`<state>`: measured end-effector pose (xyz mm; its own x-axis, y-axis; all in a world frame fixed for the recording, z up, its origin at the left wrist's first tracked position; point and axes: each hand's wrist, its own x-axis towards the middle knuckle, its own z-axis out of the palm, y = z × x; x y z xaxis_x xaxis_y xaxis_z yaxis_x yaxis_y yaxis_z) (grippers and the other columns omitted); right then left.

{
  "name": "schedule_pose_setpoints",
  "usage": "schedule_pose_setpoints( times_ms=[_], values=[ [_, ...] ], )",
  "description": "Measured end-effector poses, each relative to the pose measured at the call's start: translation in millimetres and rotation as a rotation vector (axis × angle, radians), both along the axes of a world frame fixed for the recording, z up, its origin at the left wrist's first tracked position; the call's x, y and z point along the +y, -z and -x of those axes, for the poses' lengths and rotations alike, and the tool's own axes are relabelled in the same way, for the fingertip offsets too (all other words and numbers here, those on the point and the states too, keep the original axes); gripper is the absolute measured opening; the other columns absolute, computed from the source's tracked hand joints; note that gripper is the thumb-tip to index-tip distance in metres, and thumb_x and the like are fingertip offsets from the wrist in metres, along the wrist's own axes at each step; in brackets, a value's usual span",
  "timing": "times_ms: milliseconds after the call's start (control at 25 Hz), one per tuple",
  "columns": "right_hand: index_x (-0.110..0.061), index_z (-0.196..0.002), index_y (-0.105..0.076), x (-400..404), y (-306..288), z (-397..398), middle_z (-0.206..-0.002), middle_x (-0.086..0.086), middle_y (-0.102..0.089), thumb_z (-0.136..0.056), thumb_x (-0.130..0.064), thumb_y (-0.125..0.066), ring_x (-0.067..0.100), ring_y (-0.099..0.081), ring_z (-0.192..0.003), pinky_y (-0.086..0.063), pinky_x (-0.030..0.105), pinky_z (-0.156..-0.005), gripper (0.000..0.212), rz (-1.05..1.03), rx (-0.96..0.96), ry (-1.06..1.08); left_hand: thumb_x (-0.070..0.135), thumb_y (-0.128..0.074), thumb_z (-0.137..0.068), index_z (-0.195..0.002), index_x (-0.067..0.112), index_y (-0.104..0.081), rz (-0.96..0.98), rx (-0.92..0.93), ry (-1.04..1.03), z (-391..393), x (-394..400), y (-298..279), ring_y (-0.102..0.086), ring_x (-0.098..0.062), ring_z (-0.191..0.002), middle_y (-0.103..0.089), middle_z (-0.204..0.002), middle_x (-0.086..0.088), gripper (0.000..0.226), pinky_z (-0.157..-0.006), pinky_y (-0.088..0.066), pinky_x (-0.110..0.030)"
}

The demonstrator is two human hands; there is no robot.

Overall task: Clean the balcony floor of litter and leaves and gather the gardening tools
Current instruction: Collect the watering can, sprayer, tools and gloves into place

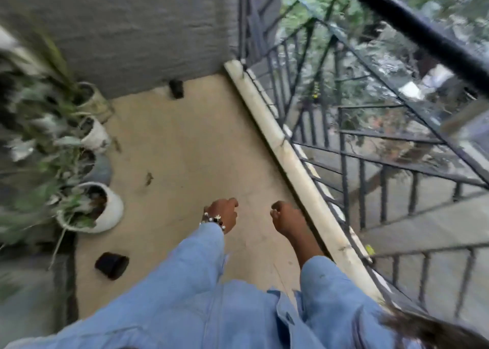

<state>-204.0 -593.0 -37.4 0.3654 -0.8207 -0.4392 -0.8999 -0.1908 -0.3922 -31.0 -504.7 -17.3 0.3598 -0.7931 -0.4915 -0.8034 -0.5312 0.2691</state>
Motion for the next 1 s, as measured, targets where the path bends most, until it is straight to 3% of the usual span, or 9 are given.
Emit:
schedule_pose_setpoints(
  times_ms=[240, 480, 720, 1000],
  values=[
    [-0.024, -0.116, -0.061, 25, -1, -158, -0.12, 0.001, -0.062, -0.094, -0.028, -0.05, 0.027, -0.05, -0.119, -0.041, 0.041, -0.096, 0.025, -0.003, -0.062, -0.176, 0.021, -0.048, -0.096, -0.13, 0.022, -0.053, -0.044, 0.033, -0.332, -133, 82, 2, -0.058, -0.028, -0.114, -0.061, -0.127, -0.006, 0.034, -0.095, -0.048, -0.039],
    [-0.023, -0.118, -0.06, 60, 3, -269, -0.118, 0.002, -0.064, -0.095, -0.027, -0.05, 0.027, -0.05, -0.118, -0.041, 0.042, -0.097, 0.026, -0.06, -0.133, -0.294, 0.019, -0.046, -0.095, -0.13, 0.023, -0.052, -0.058, -0.019, -0.533, -216, 144, 10, -0.055, -0.03, -0.118, -0.059, -0.129, -0.006, 0.035, -0.095, -0.042, -0.037],
    [-0.023, -0.121, -0.059, 28, 16, -329, -0.12, 0.004, -0.062, -0.096, -0.028, -0.049, 0.028, -0.048, -0.12, -0.039, 0.04, -0.096, 0.027, -0.13, -0.103, -0.33, 0.017, -0.047, -0.096, -0.13, 0.022, -0.052, -0.023, -0.032, -0.562, -261, 103, 21, -0.053, -0.029, -0.119, -0.058, -0.128, -0.005, 0.036, -0.094, -0.041, -0.038],
    [-0.024, -0.118, -0.061, -93, 14, -430, -0.117, 0.003, -0.065, -0.094, -0.029, -0.053, 0.027, -0.052, -0.118, -0.041, 0.043, -0.099, 0.026, -0.176, -0.114, -0.342, 0.019, -0.046, -0.097, -0.132, 0.022, -0.05, -0.008, -0.051, -0.59, -363, -3, 13, -0.051, -0.03, -0.122, -0.054, -0.134, -0.005, 0.035, -0.096, -0.038, -0.039]
  ],
)
